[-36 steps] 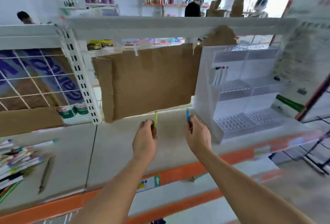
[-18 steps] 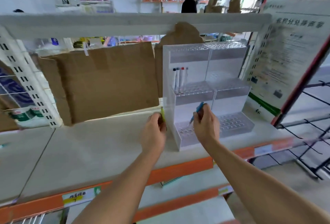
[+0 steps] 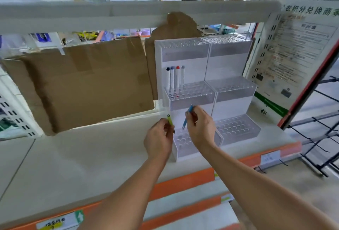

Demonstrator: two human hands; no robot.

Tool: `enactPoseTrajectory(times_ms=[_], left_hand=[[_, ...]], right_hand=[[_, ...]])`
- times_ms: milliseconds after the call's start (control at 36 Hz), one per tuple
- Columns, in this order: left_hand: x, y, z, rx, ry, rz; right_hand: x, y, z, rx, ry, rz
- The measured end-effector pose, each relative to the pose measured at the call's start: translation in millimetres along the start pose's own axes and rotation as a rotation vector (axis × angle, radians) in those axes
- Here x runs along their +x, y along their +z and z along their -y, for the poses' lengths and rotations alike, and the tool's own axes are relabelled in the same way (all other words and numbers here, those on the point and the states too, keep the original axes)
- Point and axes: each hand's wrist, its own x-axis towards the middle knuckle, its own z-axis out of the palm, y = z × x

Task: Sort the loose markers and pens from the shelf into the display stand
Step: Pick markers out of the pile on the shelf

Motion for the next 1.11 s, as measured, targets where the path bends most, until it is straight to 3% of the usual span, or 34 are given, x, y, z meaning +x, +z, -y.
enactPoseTrajectory(times_ms=[278, 583, 917, 1111], left_hand=[[-1.1, 8.0, -9.3, 0.205, -0.071, 0.068], [5.5, 5.4, -26.7, 0.429, -0.029, 0.105], [1.2, 13.3, -20.1, 0.43, -0.085, 0.151], [2.6, 14.1, -14.9, 0.426, -0.062, 0.15]], right_hand=[[-1.1, 2.2, -8.8, -0.014, -0.048, 0.176], [0.1, 2.6, -13.6, -0.146, -0.158, 0.331], [4.3, 6.2, -8.2, -0.281, -0.035, 0.383], [1.3, 7.2, -8.5, -0.399, -0.07, 0.438]])
